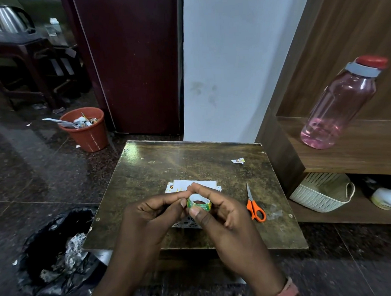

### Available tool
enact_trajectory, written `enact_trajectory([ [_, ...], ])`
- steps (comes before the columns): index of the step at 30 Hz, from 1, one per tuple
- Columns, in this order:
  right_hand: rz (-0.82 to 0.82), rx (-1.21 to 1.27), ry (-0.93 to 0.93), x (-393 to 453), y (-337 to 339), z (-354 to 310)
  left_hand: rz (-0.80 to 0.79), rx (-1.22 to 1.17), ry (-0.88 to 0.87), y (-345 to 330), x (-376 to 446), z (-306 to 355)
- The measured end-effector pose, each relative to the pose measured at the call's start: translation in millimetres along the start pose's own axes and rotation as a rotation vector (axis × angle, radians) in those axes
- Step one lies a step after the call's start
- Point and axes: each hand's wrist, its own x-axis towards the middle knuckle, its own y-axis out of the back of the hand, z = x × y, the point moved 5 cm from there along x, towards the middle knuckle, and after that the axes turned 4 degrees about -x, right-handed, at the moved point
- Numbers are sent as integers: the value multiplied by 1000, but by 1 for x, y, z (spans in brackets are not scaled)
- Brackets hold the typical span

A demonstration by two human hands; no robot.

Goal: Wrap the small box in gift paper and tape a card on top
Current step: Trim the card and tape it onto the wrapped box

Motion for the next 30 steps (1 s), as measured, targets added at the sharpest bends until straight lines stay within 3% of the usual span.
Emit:
enact_trajectory([
  [30,27,-71,34,0,-1,1,-29,50,-82,-5,-2,3],
])
